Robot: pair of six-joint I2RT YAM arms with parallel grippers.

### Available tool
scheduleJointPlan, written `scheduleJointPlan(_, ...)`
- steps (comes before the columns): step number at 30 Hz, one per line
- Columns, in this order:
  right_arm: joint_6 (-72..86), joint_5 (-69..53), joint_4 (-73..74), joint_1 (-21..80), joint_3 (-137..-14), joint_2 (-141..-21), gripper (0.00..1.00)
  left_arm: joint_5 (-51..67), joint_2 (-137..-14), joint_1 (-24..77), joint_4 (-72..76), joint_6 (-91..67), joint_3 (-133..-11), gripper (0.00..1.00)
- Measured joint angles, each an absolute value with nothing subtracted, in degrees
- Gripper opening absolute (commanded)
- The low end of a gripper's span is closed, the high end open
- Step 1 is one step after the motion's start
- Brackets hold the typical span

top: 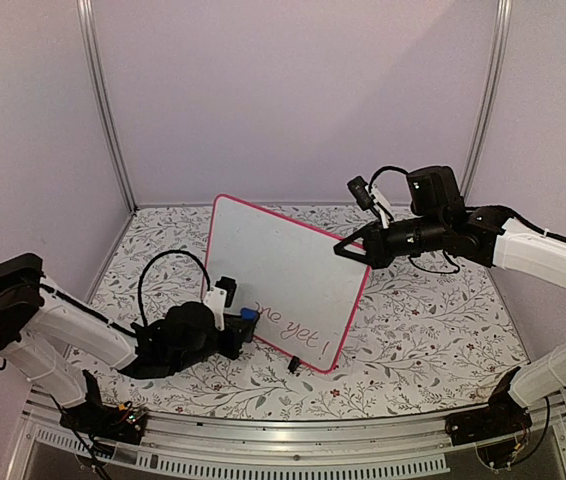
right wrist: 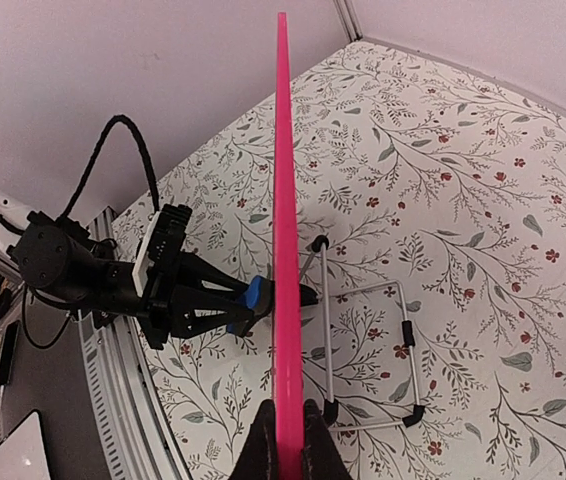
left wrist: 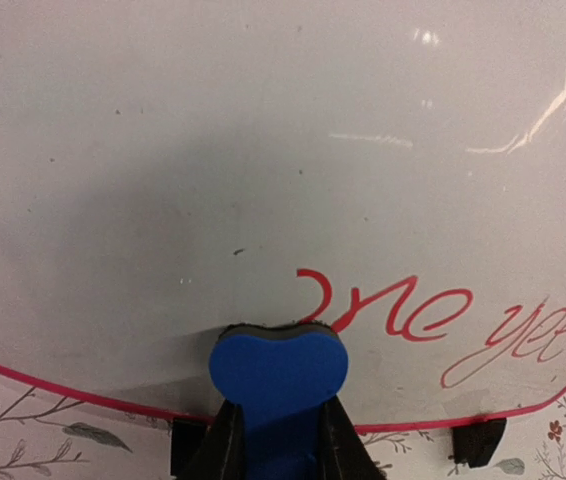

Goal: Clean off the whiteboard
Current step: Erase the center of the whiteboard.

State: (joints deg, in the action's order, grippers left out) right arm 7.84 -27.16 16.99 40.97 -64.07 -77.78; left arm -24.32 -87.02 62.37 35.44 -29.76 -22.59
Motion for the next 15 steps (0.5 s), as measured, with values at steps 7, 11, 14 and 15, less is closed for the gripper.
scheduleJointPlan(7, 7.7, -27.2, 17.0, 41.0, -64.1, -77.8, 0.00, -24.7, -84.8, 60.3, 34.3, -26.9, -25.4, 0.05)
scheduleJointPlan(11, 8.1, -26.9, 17.0, 41.0, -64.1, -77.8, 0.00, -24.3, -84.5, 59.4, 33.2, -25.5, -26.2, 0.05)
scheduleJointPlan(14, 8.1, -26.9, 17.0, 41.0, -64.1, -77.8, 0.00, -24.0, -83.9, 58.7, 32.7, -24.8, -26.4, 0.05)
scheduleJointPlan(15, 8.2, -26.9, 17.0, 41.0, -64.1, -77.8, 0.00, -23.8, -83.9, 58.5, 32.5, -24.7, -26.6, 0.05)
